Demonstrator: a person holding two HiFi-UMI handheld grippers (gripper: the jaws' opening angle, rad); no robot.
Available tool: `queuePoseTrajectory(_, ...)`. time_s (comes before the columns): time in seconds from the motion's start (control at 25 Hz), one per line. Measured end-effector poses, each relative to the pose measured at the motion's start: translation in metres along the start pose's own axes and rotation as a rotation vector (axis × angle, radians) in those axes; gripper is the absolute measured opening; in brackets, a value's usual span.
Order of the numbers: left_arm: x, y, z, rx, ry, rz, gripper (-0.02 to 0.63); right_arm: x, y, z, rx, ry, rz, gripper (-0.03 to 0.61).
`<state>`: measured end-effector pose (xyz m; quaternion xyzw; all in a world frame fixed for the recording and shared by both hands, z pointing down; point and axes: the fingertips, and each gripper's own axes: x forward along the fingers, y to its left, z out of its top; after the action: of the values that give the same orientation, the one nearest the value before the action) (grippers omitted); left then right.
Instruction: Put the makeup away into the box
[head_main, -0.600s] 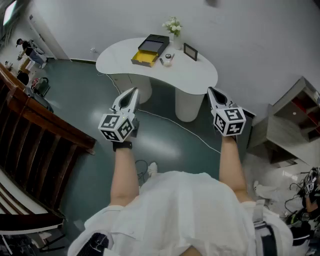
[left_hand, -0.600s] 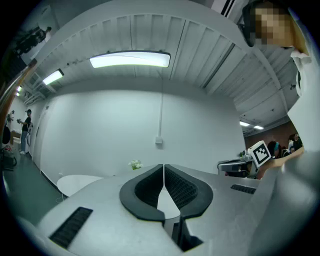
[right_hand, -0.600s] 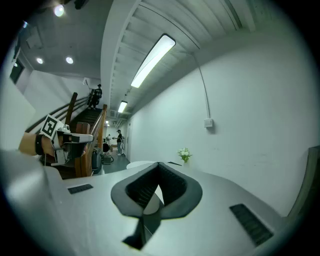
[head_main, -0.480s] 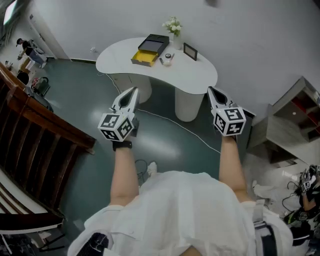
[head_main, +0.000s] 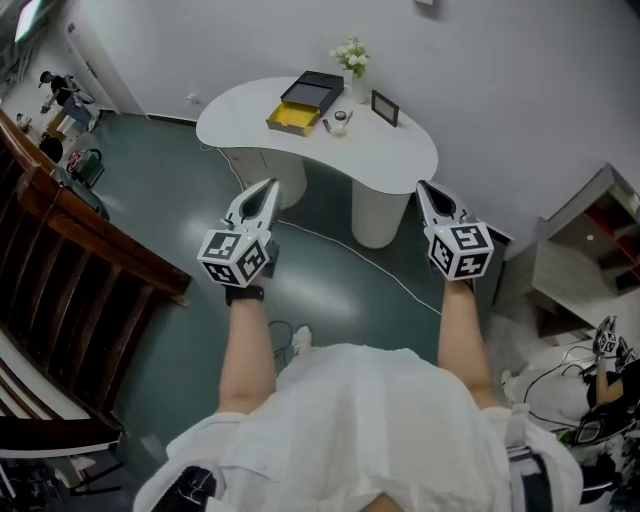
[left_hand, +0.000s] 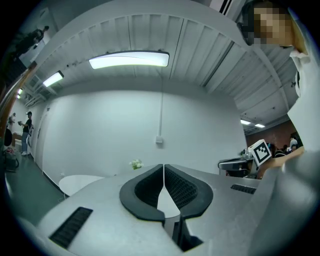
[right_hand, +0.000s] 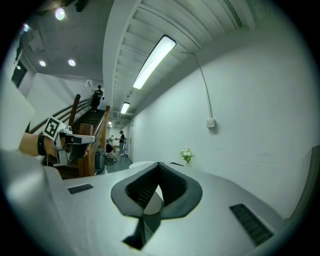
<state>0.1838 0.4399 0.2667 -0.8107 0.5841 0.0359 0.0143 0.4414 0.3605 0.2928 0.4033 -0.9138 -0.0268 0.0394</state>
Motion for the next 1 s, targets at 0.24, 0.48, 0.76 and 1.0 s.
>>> queuePoseTrajectory(0.24,-0.007,-0.011,-0.005,-0.041,-0.026,0.013,0.021,-0.006,-0.001,-0.006,0.031,-0.020,0.034,0.009)
queuePoseTrajectory(0.48,-0.027,-0.024,-0.012,-0.079,-0.048,0.016,0.021,-0.015,0.007,-0.017,0.057,-0.017,0.084,0.011)
queuePoseTrajectory(0.76,-0.045,-0.009,-0.028,-0.111,-0.017,0.022,0.021,-0.002,0.010,-0.031,0.065,0.011,0.101,0.011)
queuePoseTrajectory(1.0,-0.046,0.042,-0.038,-0.056,0.040,0.023,0.021,0.031,-0.001,-0.033,0.079,0.025,0.070,0.011)
